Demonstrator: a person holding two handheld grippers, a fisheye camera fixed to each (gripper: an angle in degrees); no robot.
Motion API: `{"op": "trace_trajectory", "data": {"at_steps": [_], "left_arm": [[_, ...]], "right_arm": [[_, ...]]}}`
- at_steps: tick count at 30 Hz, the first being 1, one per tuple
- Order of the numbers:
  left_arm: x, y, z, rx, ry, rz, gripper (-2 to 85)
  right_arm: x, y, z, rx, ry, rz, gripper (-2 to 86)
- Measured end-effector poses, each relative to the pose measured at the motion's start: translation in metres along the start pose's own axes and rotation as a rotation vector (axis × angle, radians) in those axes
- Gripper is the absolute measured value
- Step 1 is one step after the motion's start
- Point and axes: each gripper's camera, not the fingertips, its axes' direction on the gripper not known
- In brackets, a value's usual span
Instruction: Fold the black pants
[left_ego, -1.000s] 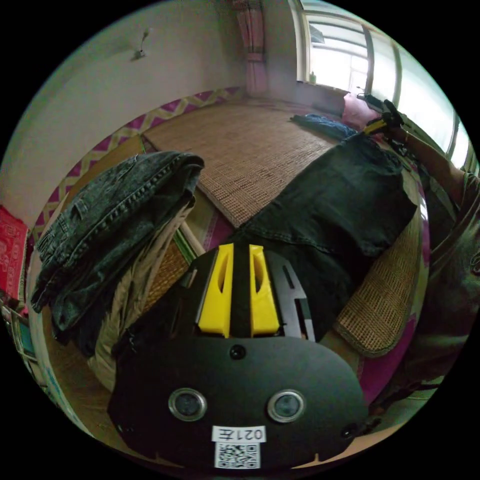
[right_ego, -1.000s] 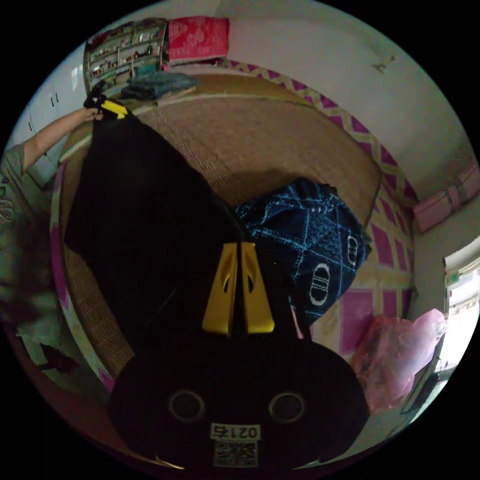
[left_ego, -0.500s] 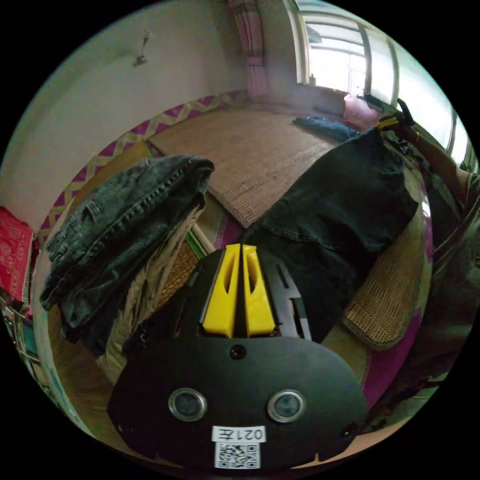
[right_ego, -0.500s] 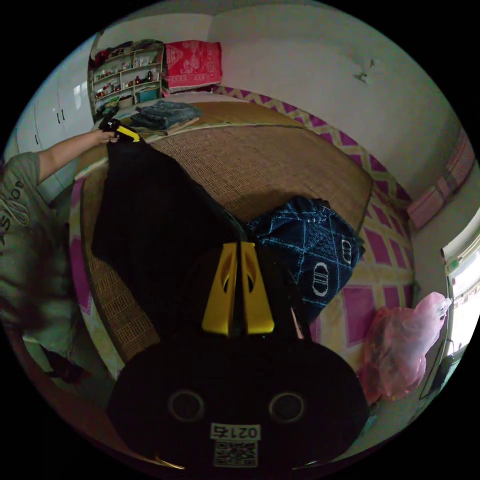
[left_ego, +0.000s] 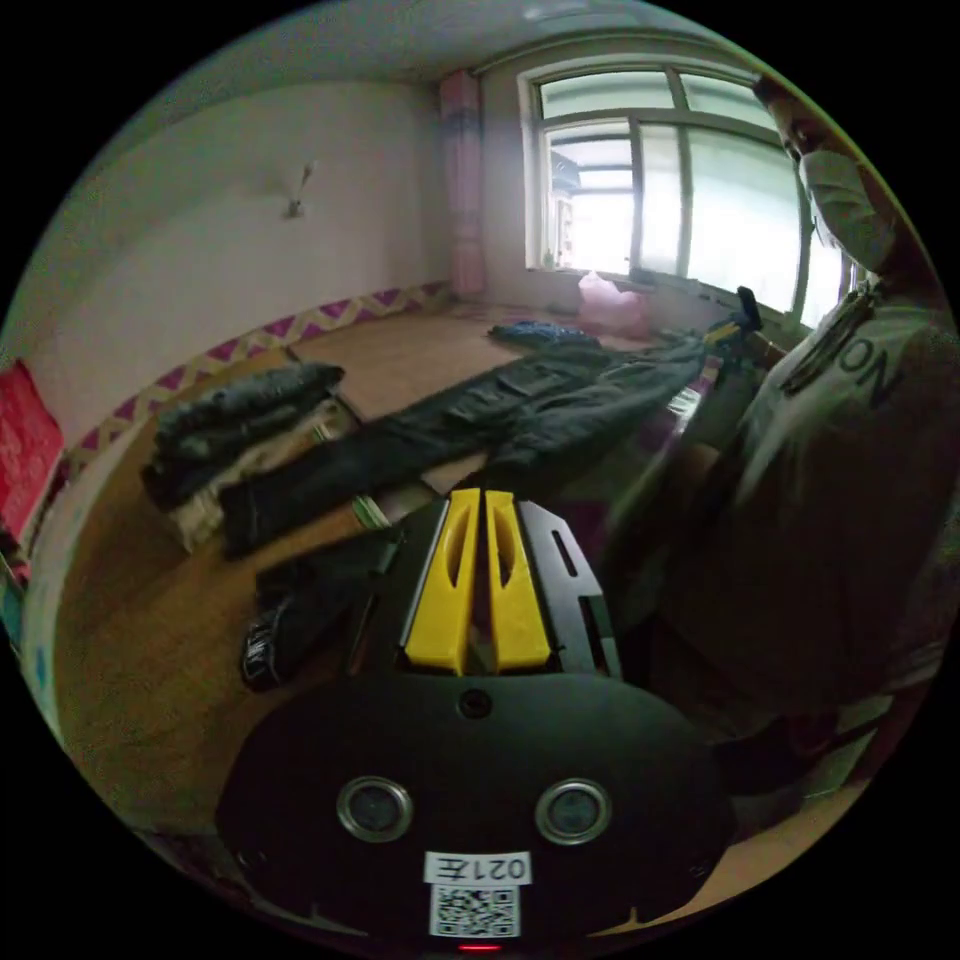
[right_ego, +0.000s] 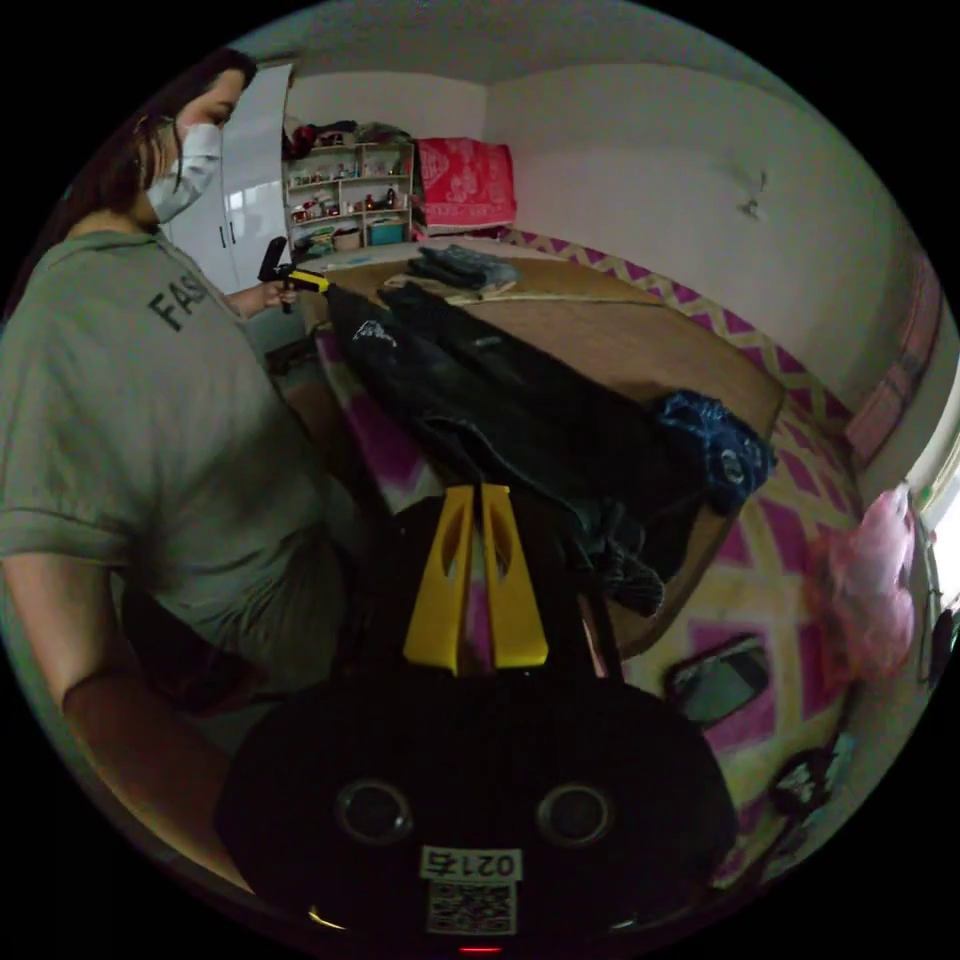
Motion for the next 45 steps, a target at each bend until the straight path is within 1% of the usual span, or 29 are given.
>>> {"op": "trace_trajectory", "data": {"at_steps": [2,3,5,7,11,12,14,15,16,17,19,21,22,25,29,32,34,35,37,39,40,42,44,45], "left_arm": [[0.008,0.031,0.008,-0.035,0.049,-0.056,-0.9],[0.011,0.048,0.015,-0.058,0.062,-0.093,-0.9],[0.015,0.067,0.024,-0.094,0.050,-0.138,-0.9],[0.014,0.083,0.021,-0.048,0.048,-0.197,-0.8],[0.010,0.091,-0.007,0.071,0.111,-0.250,-0.6],[0.006,0.091,-0.020,0.117,0.087,-0.280,-0.5],[-0.005,0.095,-0.042,0.205,-0.027,-0.360,-0.2],[-0.015,0.097,-0.053,0.234,-0.125,-0.426,0.5],[-0.027,0.094,-0.056,0.192,-0.229,-0.479,1.5],[-0.034,0.092,-0.055,0.158,-0.269,-0.498,2.6],[-0.057,0.083,-0.041,-0.003,-0.384,-0.536,5.6],[-0.071,0.079,-0.026,-0.108,-0.428,-0.553,5.5],[-0.074,0.077,-0.025,-0.088,-0.453,-0.549,4.6],[-0.083,0.070,-0.021,-0.119,-0.476,-0.589,2.3],[-0.088,0.063,-0.016,-0.152,-0.503,-0.581,1.0],[-0.095,0.059,-0.015,-0.168,-0.506,-0.589,0.3],[-0.100,0.061,-0.019,-0.159,-0.463,-0.633,0.0],[-0.100,0.061,-0.020,-0.156,-0.454,-0.640,-0.1],[-0.097,0.064,-0.026,-0.142,-0.424,-0.690,-0.6],[-0.088,0.060,-0.034,-0.117,-0.420,-0.695,-0.8],[-0.075,0.052,-0.042,-0.062,-0.421,-0.631,-0.9],[-0.055,0.033,-0.043,-0.043,-0.411,-0.536,-0.9],[-0.042,0.013,-0.030,-0.114,-0.424,-0.461,-0.9],[-0.036,0.004,-0.015,-0.184,-0.445,-0.428,-0.9]], "right_arm": [[-0.007,0.028,0.015,-0.027,-0.067,0.058,-0.7],[-0.011,0.042,0.032,-0.072,-0.084,0.096,-0.5],[-0.016,0.059,0.059,-0.136,-0.092,0.140,-0.2],[-0.019,0.071,0.084,-0.172,-0.058,0.187,0.3],[-0.017,0.076,0.083,-0.141,-0.044,0.235,1.8],[-0.018,0.076,0.079,-0.141,-0.043,0.239,2.8],[-0.019,0.075,0.077,-0.154,-0.032,0.246,4.9],[-0.019,0.074,0.076,-0.174,-0.018,0.252,6.1],[-0.017,0.073,0.075,-0.178,-0.009,0.256,7.1],[-0.016,0.073,0.074,-0.178,-0.010,0.261,7.2],[-0.010,0.070,0.071,-0.170,-0.040,0.268,7.5],[-0.008,0.066,0.068,-0.147,-0.046,0.266,7.5],[-0.007,0.062,0.067,-0.139,-0.041,0.261,7.4],[-0.011,0.047,0.067,-0.132,-0.023,0.232,6.5],[-0.015,0.032,0.052,-0.096,-0.080,0.167,4.8],[-0.007,0.025,0.024,0.036,-0.119,0.158,2.9],[0.008,0.020,0.007,0.176,-0.092,0.207,2.7],[0.012,0.017,0.007,0.194,-0.071,0.229,3.0],[0.021,-0.002,0.024,0.167,0.030,0.274,4.3],[0.023,-0.019,0.046,0.121,0.065,0.278,5.2],[0.023,-0.032,0.061,0.105,0.058,0.263,5.5],[0.022,-0.052,0.084,0.062,0.061,0.257,5.4],[0.016,-0.074,0.108,-0.010,0.092,0.209,4.9],[0.013,-0.088,0.124,-0.064,0.111,0.180,4.3]]}}
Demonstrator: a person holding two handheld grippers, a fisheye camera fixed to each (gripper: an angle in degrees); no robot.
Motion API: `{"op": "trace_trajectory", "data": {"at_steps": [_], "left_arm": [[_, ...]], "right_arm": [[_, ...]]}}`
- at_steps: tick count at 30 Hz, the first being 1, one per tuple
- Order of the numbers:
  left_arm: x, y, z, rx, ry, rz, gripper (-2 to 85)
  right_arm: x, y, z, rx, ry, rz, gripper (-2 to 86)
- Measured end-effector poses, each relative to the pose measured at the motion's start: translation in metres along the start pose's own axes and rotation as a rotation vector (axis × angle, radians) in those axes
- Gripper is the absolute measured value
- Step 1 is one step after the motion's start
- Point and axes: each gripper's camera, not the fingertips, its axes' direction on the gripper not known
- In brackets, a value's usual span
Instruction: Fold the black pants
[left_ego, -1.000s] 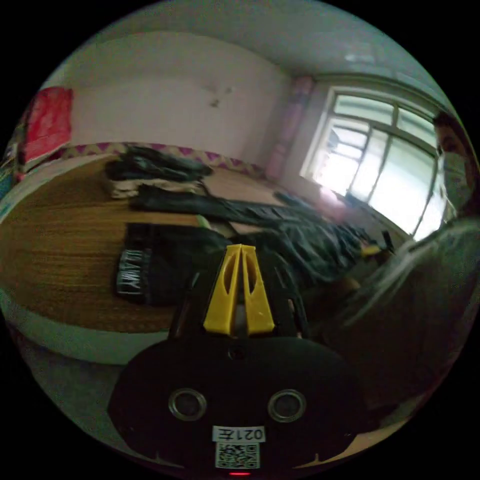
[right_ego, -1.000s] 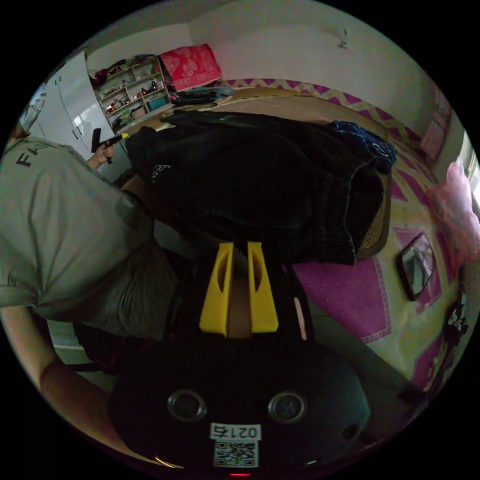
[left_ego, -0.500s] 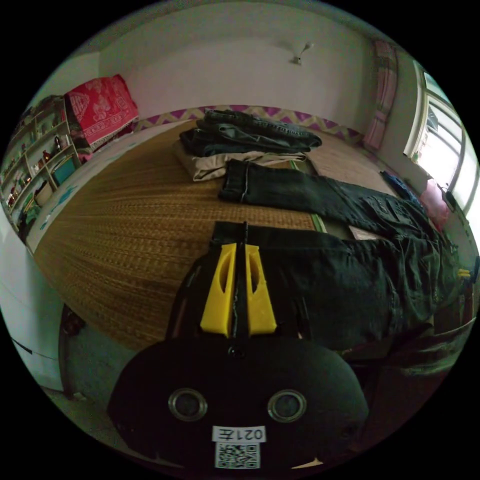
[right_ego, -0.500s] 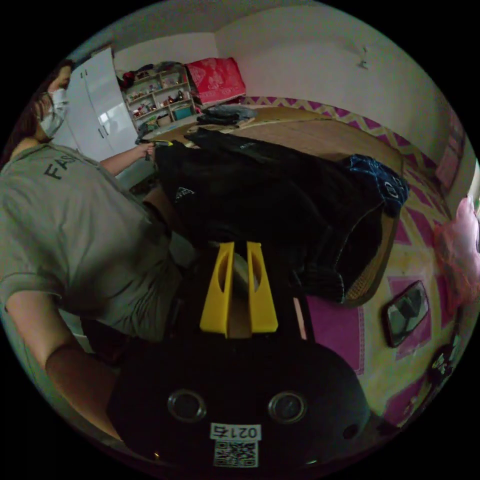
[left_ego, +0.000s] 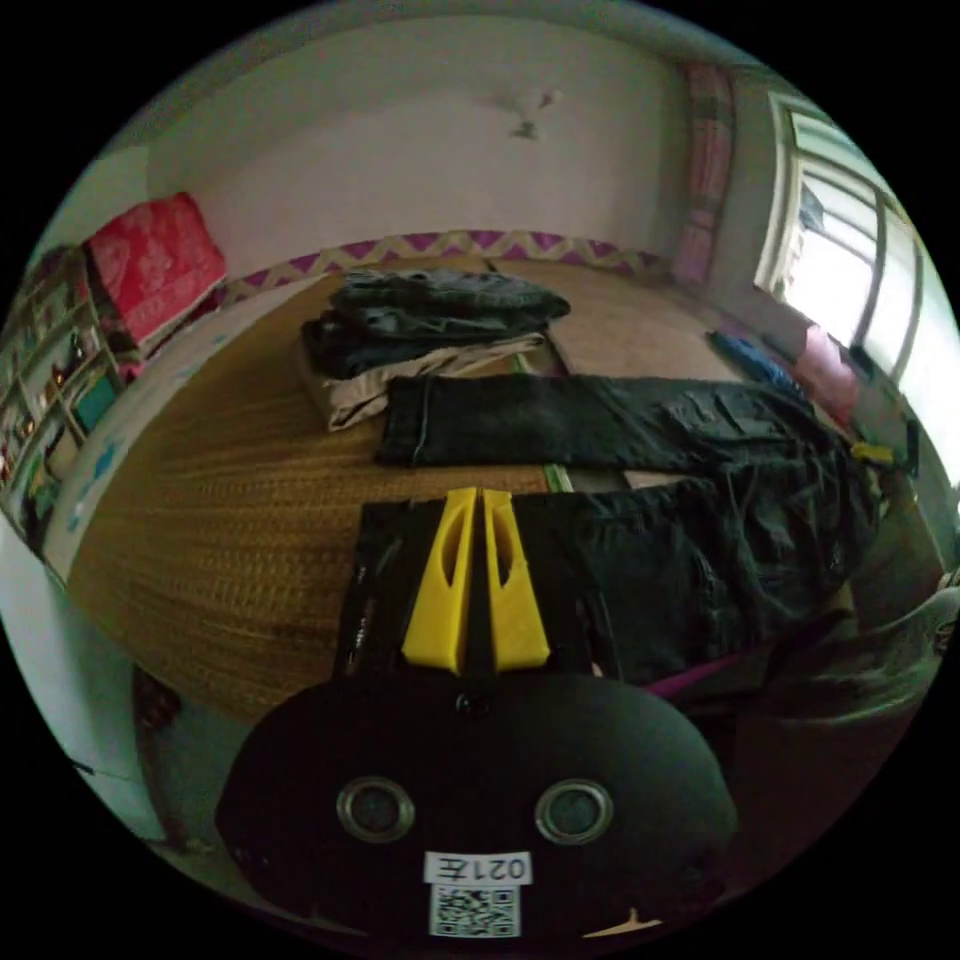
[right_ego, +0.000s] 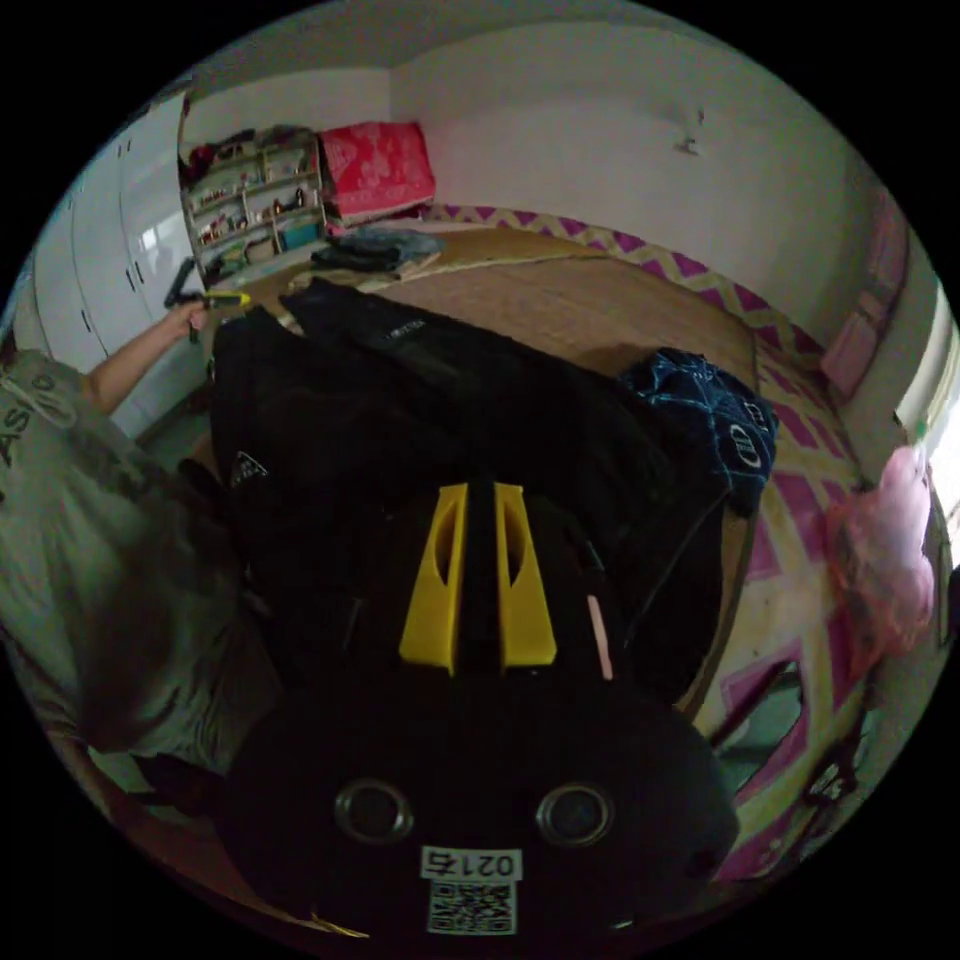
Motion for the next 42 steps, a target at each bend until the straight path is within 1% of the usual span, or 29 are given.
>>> {"op": "trace_trajectory", "data": {"at_steps": [3,7,13,20,23,25,27,30,31,32,34,38,41,42], "left_arm": [[0.016,-0.005,0.033,-0.144,-0.105,0.007,-1.0],[0.014,0.000,0.038,-0.141,-0.080,-0.043,-1.0],[0.017,0.005,0.034,-0.157,-0.096,-0.063,-1.0],[0.013,0.015,0.026,-0.145,-0.056,-0.121,-1.0],[0.013,0.022,0.017,-0.141,-0.059,-0.154,-1.0],[0.017,0.027,0.006,-0.107,-0.047,-0.144,-1.0],[0.020,0.028,0.004,-0.104,-0.020,-0.131,-1.0],[0.024,0.031,0.014,-0.167,-0.078,-0.095,-1.0],[0.022,0.034,0.012,-0.134,-0.074,-0.091,-1.0],[0.019,0.036,0.012,-0.137,-0.069,-0.101,-1.0],[0.007,0.044,0.007,-0.117,-0.025,-0.175,-1.0],[-0.005,0.064,-0.010,-0.059,-0.024,-0.289,-1.0],[-0.006,0.085,-0.035,-0.022,0.003,-0.399,-0.9],[-0.006,0.094,-0.044,-0.037,0.008,-0.449,-0.9]], "right_arm": [[-0.013,-0.028,0.034,-0.111,0.053,-0.026,1.7],[-0.018,-0.043,0.074,-0.220,0.111,0.046,-0.7],[-0.036,-0.048,0.087,-0.199,0.166,0.067,-0.9],[-0.050,-0.042,0.085,-0.144,0.175,0.104,-0.8],[-0.051,-0.035,0.060,-0.069,0.160,0.206,-0.8],[-0.052,-0.021,0.035,0.011,0.178,0.282,-0.8],[-0.052,-0.014,0.032,-0.027,0.186,0.309,-0.7],[-0.055,-0.001,0.051,-0.153,0.274,0.301,-0.6],[-0.060,0.003,0.061,-0.182,0.298,0.264,-0.6],[-0.064,0.005,0.061,-0.156,0.321,0.246,-0.6],[-0.078,0.009,0.065,-0.156,0.390,0.207,-0.6],[-0.091,0.011,0.071,-0.178,0.474,0.174,-0.6],[-0.088,0.017,0.055,-0.182,0.480,0.263,-0.3],[-0.088,0.025,0.037,-0.117,0.491,0.327,-0.1]]}}
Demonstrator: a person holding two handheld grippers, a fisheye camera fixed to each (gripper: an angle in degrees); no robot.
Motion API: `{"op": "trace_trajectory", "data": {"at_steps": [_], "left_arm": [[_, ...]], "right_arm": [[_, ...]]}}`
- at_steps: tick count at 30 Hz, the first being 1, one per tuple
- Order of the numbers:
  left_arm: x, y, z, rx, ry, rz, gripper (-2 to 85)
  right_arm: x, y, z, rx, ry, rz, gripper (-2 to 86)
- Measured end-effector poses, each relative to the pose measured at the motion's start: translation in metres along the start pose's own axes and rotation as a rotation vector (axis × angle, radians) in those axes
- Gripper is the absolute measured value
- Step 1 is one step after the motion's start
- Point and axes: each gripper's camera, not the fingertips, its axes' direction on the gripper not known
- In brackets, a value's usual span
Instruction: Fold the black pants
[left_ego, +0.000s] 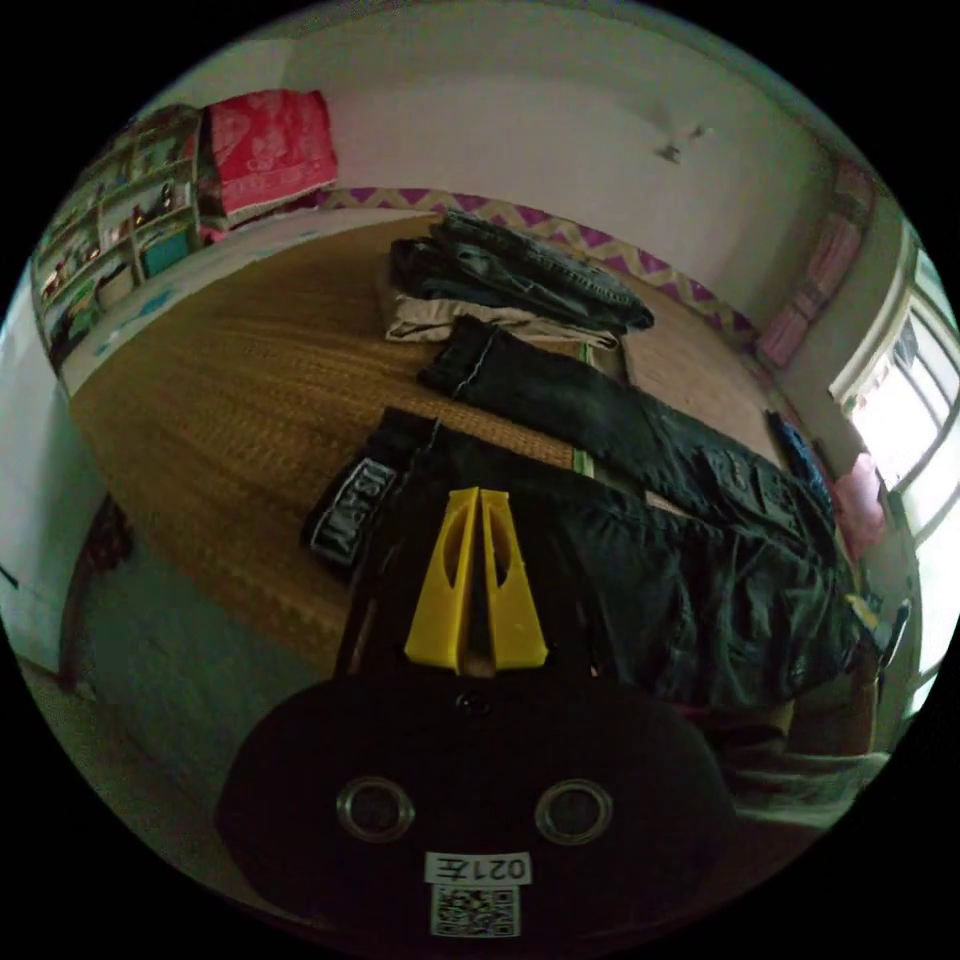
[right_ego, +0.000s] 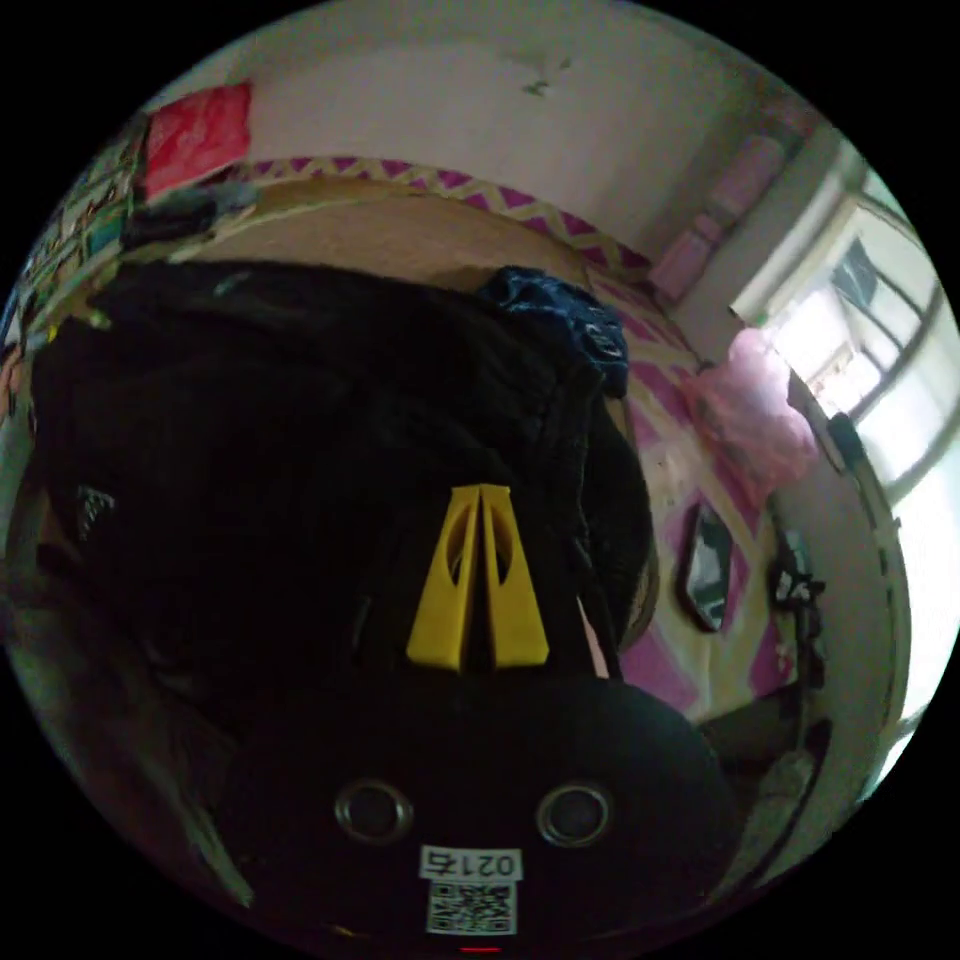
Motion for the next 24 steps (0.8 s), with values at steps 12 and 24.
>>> {"op": "trace_trajectory", "data": {"at_steps": [12,24], "left_arm": [[-0.055,0.088,-0.042,0.050,0.011,-0.164,4.8],[-0.121,0.082,-0.036,0.060,0.214,-0.353,5.1]], "right_arm": [[0.103,0.165,-0.041,0.015,-0.282,0.733,10.9],[0.159,0.201,0.016,0.104,-0.569,0.983,10.2]]}}
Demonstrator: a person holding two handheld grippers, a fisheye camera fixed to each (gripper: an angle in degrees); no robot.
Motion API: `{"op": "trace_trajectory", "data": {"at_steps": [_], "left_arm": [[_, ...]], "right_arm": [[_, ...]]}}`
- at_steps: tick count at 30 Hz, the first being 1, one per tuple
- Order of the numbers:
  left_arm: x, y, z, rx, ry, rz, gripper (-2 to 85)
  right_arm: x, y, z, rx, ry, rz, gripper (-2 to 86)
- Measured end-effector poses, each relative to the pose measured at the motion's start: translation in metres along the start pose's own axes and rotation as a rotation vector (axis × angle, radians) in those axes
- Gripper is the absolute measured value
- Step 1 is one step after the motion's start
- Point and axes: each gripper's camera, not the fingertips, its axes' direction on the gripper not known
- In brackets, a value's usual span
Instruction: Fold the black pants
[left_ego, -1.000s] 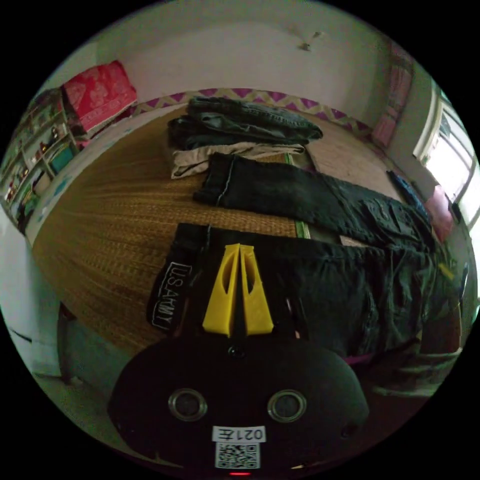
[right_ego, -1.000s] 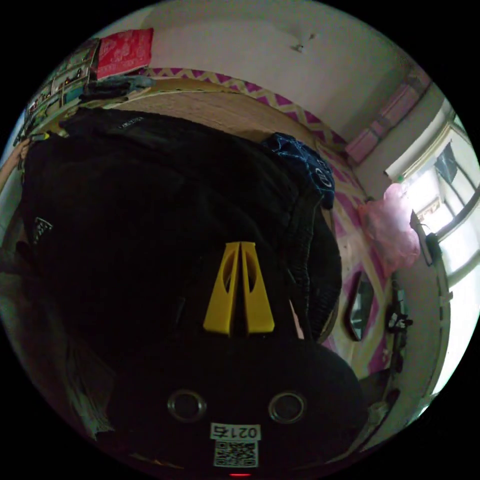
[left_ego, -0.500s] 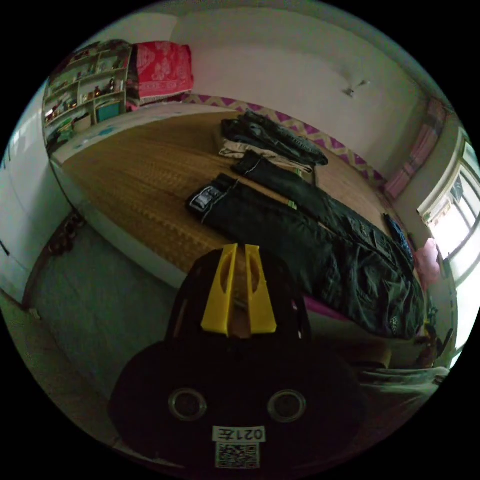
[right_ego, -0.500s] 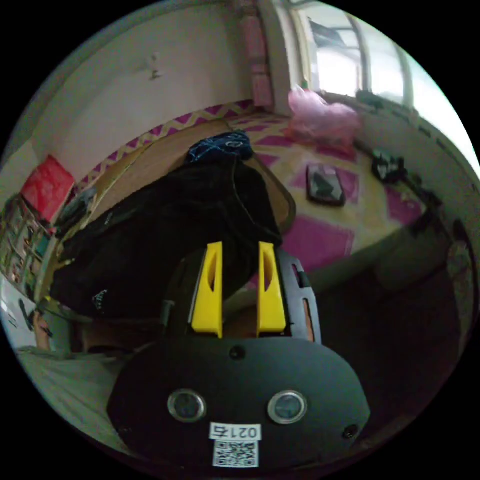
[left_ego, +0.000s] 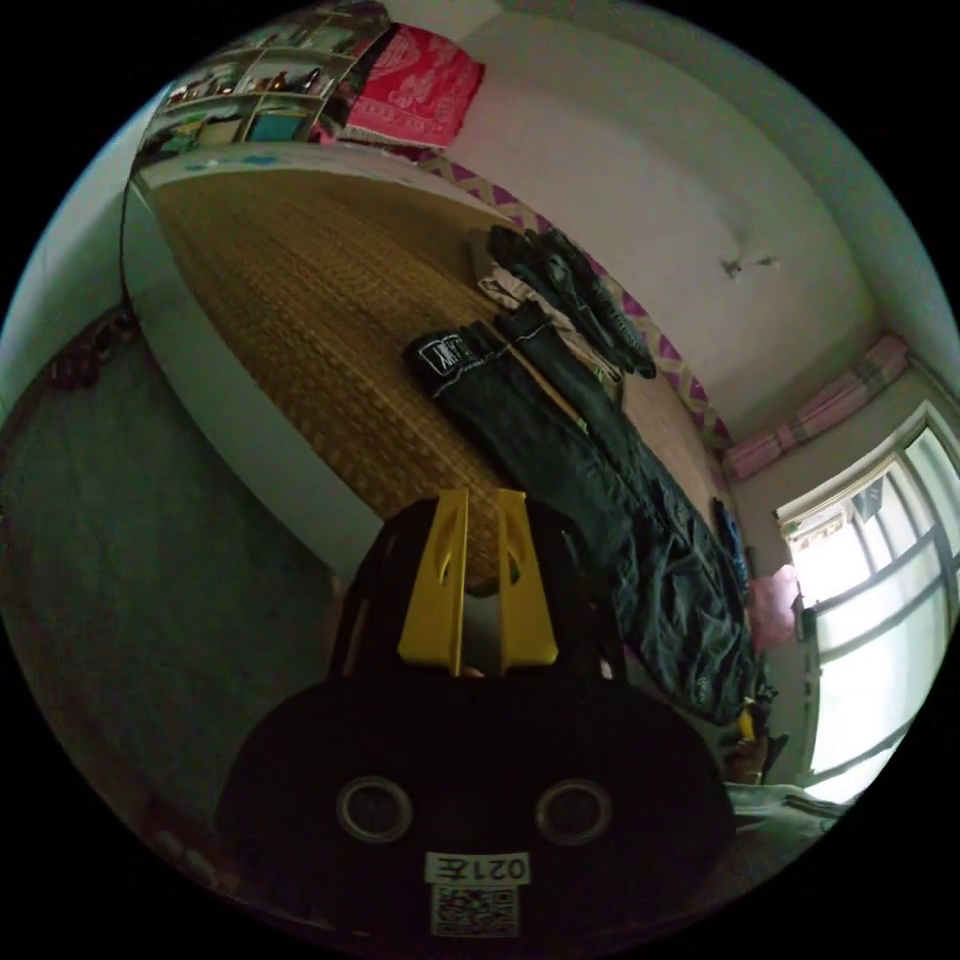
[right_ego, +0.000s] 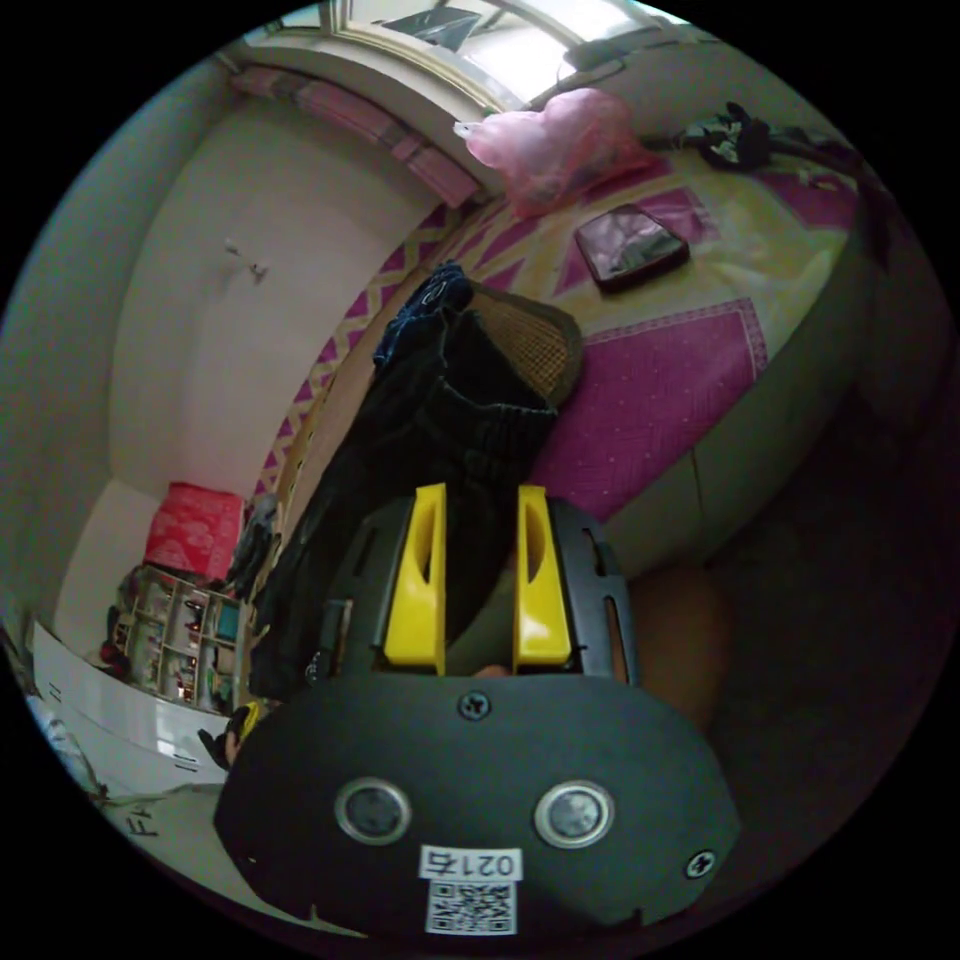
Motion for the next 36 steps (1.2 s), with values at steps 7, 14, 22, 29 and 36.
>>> {"op": "trace_trajectory", "data": {"at_steps": [7,14,22,29,36], "left_arm": [[-0.021,-0.028,0.018,-0.010,0.159,-0.051,5.4],[-0.022,-0.069,0.034,-0.042,0.123,-0.107,5.2],[-0.023,-0.112,0.059,-0.052,0.144,-0.159,-0.5],[0.021,-0.152,0.043,-0.013,0.184,0.067,-1.0],[0.128,-0.267,0.078,-0.070,0.057,0.256,-1.0]], "right_arm": [[0.022,-0.010,0.001,-0.001,-0.036,0.022,9.6],[0.033,-0.018,0.005,-0.002,-0.047,0.037,9.6],[0.041,-0.029,0.014,-0.007,-0.052,0.048,6.5],[0.042,-0.066,0.003,-0.042,-0.263,0.043,4.4],[-0.026,-0.183,0.037,-0.081,-0.442,-0.013,5.3]]}}
